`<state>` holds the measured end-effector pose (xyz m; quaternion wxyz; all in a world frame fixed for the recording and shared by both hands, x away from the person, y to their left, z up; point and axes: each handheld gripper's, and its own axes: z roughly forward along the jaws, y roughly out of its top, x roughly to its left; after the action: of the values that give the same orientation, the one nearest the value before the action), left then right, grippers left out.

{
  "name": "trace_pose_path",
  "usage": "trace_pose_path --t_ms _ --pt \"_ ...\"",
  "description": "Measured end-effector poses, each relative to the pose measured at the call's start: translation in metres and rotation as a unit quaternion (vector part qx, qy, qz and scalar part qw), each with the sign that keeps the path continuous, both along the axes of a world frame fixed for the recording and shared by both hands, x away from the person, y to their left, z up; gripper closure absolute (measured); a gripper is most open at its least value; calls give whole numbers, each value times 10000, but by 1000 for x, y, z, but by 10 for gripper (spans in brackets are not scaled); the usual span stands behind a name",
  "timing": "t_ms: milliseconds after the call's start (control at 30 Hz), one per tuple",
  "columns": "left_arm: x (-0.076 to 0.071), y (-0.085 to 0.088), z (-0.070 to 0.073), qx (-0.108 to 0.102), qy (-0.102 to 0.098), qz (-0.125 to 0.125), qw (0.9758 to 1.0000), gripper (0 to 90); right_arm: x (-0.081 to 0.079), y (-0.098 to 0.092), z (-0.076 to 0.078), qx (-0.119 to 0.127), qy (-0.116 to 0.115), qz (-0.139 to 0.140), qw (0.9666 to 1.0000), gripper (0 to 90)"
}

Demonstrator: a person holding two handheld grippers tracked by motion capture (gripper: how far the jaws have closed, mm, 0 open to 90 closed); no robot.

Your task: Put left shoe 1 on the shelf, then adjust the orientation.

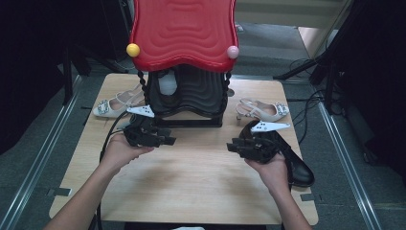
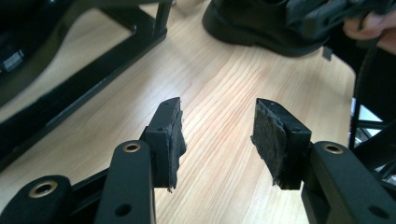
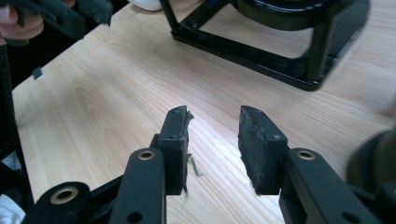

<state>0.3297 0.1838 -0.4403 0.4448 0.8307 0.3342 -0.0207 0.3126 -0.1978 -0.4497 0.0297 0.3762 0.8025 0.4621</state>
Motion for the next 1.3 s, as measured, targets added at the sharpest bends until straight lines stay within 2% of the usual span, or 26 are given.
trace_pose_path --t_ms 100,200,300,400,500,733,800,833,933,1033,1067,1100,1133,1167,1200,1267,1300 --pt "-2 -1 -6 154 5 -17 9999 523 0 -5 0 0 1 -57 10000 627" --pt "-6 -2 -9 80 -26 -24 10000 517 3 -13 0 -18 155 -194 9997 600" --pt "-10 -4 -10 139 -61 -85 9998 516 5 -15 -1 -11 201 -230 9995 603" --pt "-12 -2 -12 70 -58 -104 9999 522 6 -19 -2 -74 224 -243 9994 603" --pt "-13 0 -13 9 37 -59 10000 527 8 -24 -4 -153 224 -281 9992 600" --pt "-12 0 -17 158 124 -67 9998 526 15 -44 -2 -274 225 -643 9973 591" --pt "-13 -1 -17 194 111 -97 9997 518 19 -51 0 -390 245 -917 9947 594" --pt "-13 -1 -17 183 117 -120 9997 518 21 -53 0 -421 229 -969 9941 597" --pt "-14 -2 -18 152 150 -144 9997 514 27 -53 1 -446 288 -1012 9934 595" --pt "-15 -1 -19 97 163 -94 9998 510 44 -44 0 -612 455 -1054 9915 587" --pt "-15 -1 -19 97 163 -94 9998 510 44 -44 0 -612 455 -1054 9915 587" --pt "-15 0 -18 90 161 -99 9998 509 52 -39 -1 -746 535 -1068 9900 589" --pt "-15 1 -18 65 166 -105 9998 509 52 -39 -1 -746 535 -1068 9900 589" --pt "-16 2 -18 60 162 -89 9998 509 61 -33 -4 -826 673 -1070 9885 597" --pt "-16 2 -18 62 147 -75 9998 509 61 -33 -4 -826 673 -1070 9885 597" --pt "-17 4 -19 51 158 -49 9999 508 70 -28 -7 -1015 784 -1109 9855 618" --pt "-17 4 -19 37 169 -57 9998 510 75 -23 -10 -1181 832 -1140 9829 622"
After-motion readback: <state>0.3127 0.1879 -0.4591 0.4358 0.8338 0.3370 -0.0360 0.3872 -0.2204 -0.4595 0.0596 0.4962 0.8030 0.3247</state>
